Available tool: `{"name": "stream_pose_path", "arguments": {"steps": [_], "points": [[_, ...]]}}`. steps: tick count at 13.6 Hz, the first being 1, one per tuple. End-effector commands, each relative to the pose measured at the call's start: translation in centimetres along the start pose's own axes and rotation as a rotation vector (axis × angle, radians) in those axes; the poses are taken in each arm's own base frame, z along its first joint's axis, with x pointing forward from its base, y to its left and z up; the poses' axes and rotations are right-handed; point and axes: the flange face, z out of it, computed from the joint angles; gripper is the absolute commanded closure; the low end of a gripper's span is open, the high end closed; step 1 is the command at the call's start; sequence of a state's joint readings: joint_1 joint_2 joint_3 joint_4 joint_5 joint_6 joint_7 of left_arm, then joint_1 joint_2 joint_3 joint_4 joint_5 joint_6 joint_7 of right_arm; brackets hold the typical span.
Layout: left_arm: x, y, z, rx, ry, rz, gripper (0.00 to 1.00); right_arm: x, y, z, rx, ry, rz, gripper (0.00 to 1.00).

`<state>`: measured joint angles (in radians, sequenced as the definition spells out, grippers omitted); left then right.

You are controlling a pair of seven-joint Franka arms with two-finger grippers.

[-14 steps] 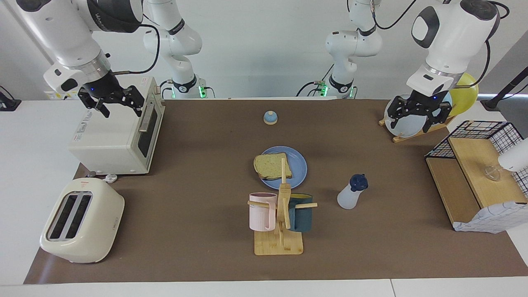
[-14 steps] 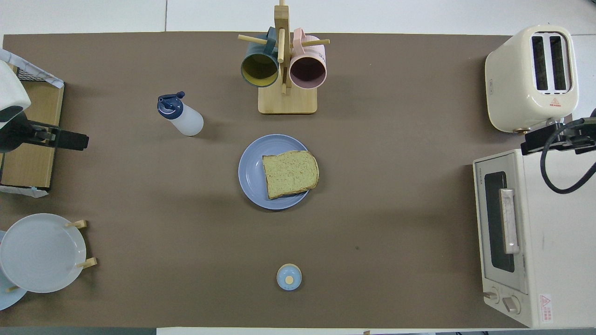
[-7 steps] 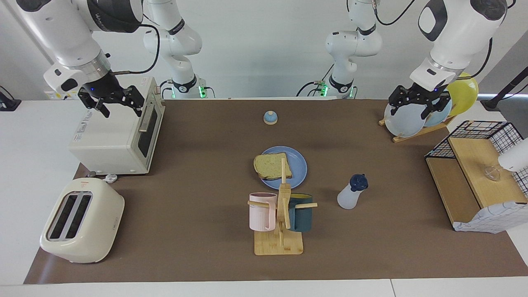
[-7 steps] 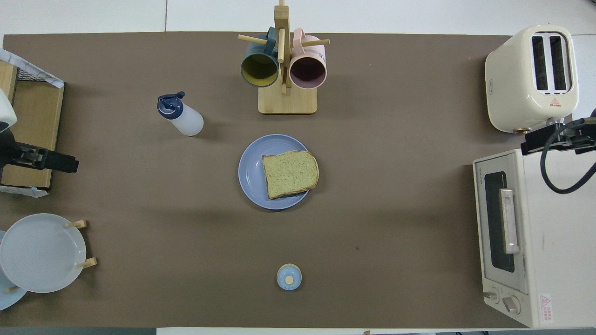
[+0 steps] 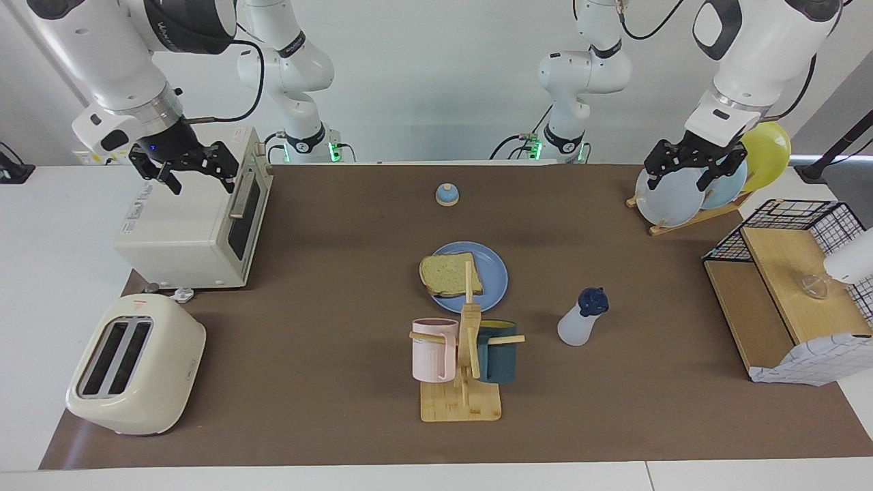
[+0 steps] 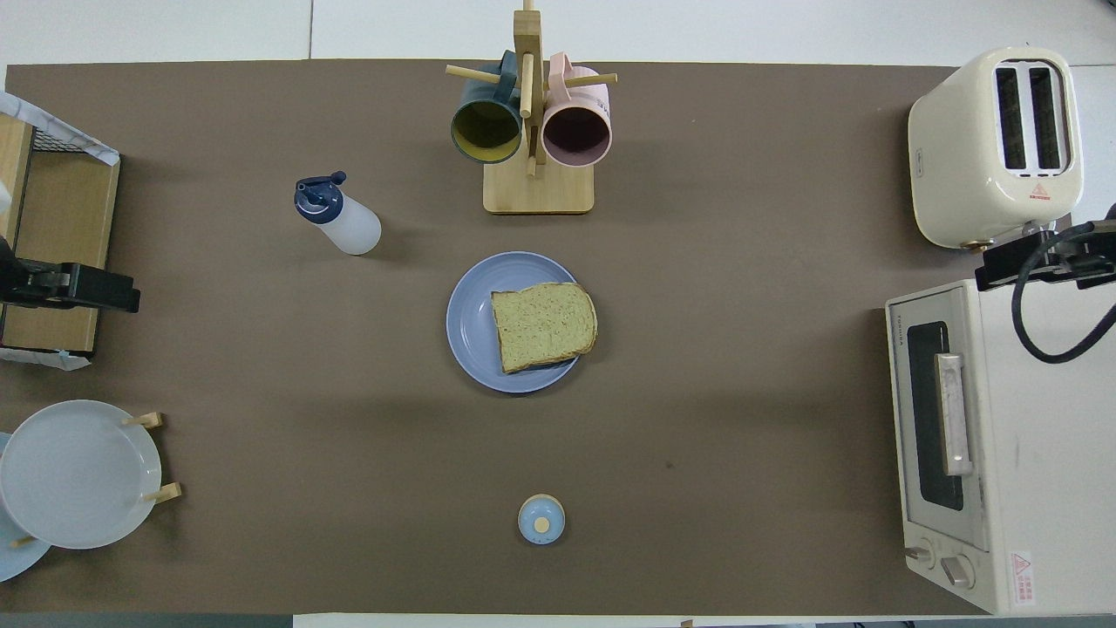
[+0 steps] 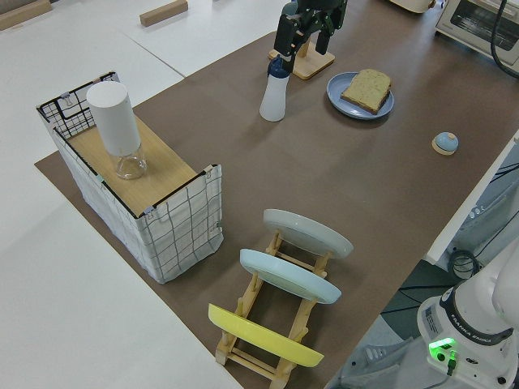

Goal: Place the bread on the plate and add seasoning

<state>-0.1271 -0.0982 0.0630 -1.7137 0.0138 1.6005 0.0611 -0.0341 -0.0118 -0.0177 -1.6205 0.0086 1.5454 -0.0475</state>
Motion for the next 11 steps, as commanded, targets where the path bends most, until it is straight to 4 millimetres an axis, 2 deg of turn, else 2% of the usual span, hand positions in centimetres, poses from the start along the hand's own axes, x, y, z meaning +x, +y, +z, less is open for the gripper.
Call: {"name": "stream_pose_path", "arguments": {"steps": [1,4,8,11], "points": [[1.3,-0.6,-1.5,-0.014,-0.054,-0.026,0.0,-0.4,0.2,-0.2,-0.01,-0.003,0.005,0.0],[1.9,-0.9,-1.4,-0.015,-0.061,-0.026,0.0,-0.4,0.1,-0.2,-0.01,-0.003,0.004,0.0],[2.7,0.3,-0.5,-0.016,-0.044,-0.004,0.0,-0.4,0.1,-0.2,-0.01,-0.003,0.004,0.0],[3.1,1.0,-0.8,-0.038,-0.003,-0.03,0.0,-0.4,0.2,-0.2,-0.01,-0.003,0.005,0.0]]}}
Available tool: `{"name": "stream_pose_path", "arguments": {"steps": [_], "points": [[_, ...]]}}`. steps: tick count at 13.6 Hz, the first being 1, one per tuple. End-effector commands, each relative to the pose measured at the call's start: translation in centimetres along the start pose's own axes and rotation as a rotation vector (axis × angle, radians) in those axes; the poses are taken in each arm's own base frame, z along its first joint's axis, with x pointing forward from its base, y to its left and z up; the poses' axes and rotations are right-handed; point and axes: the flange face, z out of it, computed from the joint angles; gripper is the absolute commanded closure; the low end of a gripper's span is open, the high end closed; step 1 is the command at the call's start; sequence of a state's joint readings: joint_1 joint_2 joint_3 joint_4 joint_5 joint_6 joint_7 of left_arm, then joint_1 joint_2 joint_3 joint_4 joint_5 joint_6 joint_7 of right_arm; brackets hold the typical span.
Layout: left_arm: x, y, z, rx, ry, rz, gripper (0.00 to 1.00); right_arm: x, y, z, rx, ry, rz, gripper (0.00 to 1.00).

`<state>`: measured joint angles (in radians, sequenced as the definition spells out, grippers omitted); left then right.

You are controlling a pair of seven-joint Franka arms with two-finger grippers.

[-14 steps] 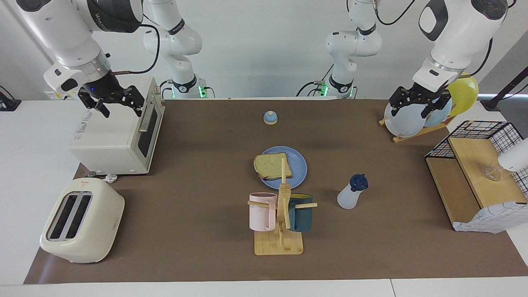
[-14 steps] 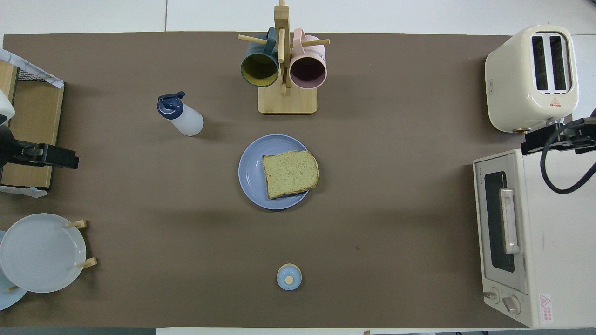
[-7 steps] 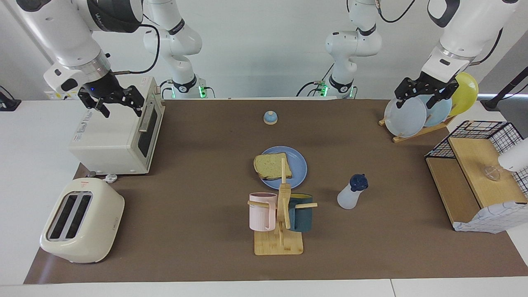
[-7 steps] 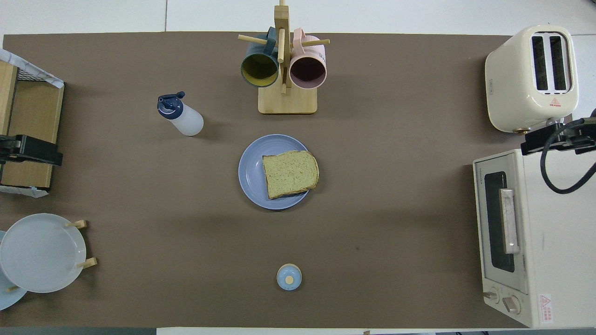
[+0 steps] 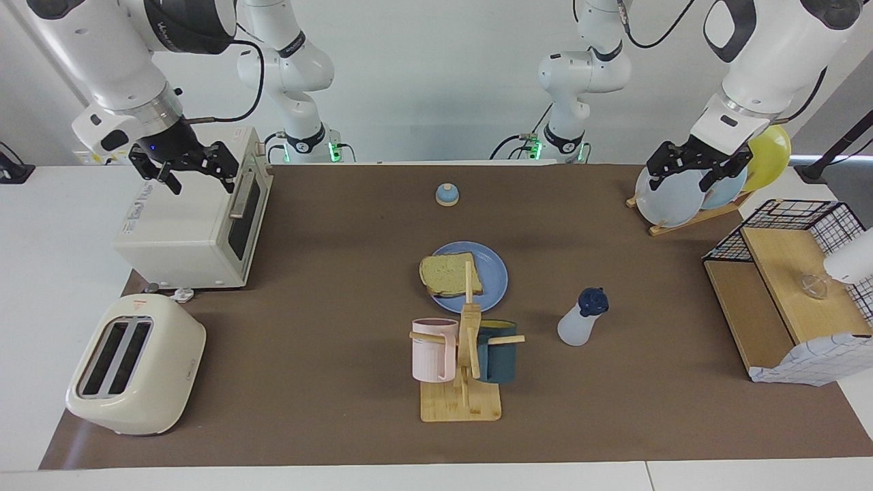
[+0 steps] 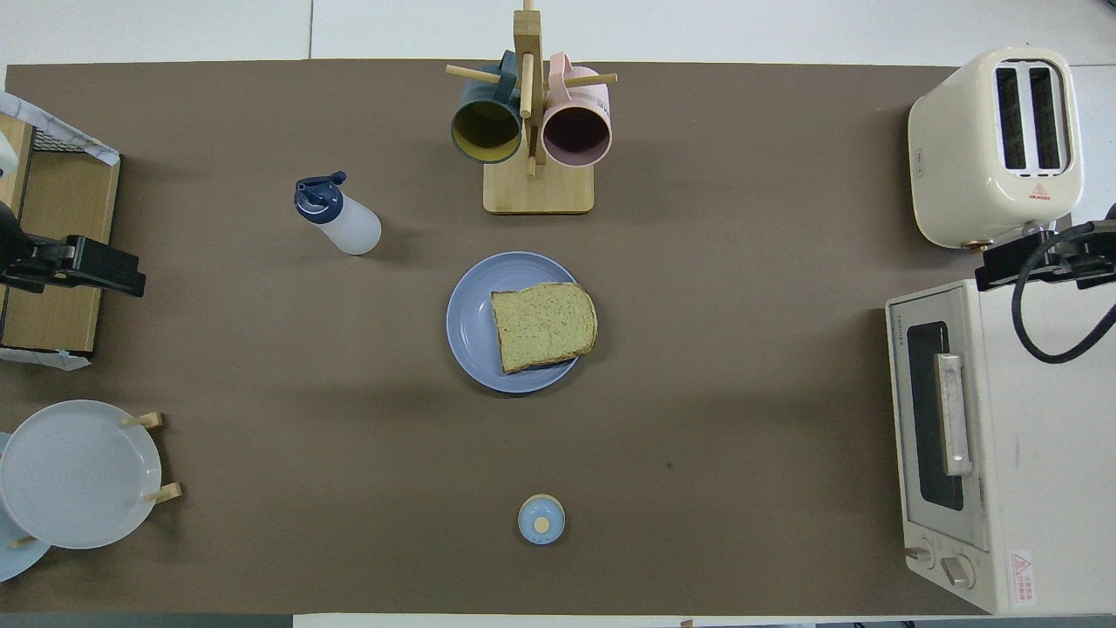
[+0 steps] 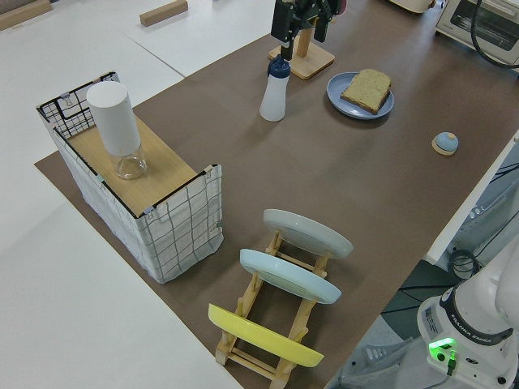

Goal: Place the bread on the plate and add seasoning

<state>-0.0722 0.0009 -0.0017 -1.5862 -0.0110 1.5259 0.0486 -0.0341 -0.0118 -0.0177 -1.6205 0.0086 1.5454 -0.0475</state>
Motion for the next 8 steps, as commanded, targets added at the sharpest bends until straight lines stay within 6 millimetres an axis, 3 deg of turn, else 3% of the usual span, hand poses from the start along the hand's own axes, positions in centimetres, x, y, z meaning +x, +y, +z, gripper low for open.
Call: {"name": "stream_pose_path", "arguments": {"steps": [1,8], "points": [[0.66,0.13,-0.89,-0.015,0.054,-0.027,0.0,-0.4,0.11,-0.25,-0.01,-0.003,0.004,0.0],[0.51,-0.2,-0.67,-0.016,0.042,-0.059,0.0,-0.4,0.11,-0.25,-0.01,-0.003,0.004,0.0]]}}
